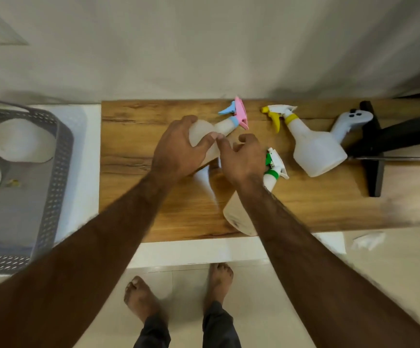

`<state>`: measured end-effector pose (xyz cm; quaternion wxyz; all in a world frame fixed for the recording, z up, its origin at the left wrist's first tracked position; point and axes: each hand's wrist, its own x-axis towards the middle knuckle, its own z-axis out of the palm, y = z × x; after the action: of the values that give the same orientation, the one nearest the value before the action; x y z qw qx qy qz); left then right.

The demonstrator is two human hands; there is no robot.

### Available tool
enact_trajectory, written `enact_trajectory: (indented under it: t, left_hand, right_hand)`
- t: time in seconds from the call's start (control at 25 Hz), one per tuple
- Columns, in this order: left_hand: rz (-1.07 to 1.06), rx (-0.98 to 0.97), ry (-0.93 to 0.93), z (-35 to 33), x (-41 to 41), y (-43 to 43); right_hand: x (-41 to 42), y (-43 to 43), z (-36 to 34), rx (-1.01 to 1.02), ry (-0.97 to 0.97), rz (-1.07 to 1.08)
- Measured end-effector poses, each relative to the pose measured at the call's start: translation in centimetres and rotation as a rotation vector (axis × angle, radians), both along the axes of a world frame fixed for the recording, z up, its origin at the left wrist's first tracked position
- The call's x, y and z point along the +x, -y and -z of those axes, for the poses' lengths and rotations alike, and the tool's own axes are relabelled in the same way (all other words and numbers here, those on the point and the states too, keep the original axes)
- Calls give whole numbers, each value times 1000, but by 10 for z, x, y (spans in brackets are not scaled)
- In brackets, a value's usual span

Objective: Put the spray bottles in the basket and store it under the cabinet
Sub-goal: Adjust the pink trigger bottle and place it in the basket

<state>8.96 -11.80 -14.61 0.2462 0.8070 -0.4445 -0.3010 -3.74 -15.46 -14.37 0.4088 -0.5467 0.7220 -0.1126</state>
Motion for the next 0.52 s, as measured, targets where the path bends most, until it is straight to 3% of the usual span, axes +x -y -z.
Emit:
enact_trajectory:
  t: [0.08, 0.16, 0.52]
  left_hand:
    - [-22, 14, -12, 8, -1, 3]
    - [-27, 9, -17, 10, -3, 3]
    - [-69, -113, -110, -11, 11, -35]
  right_hand:
    - [4, 3, 4, 303, 221, 149]
    - [7, 8, 8, 443, 430, 294]
    - [22, -8, -16, 293, 525, 152]
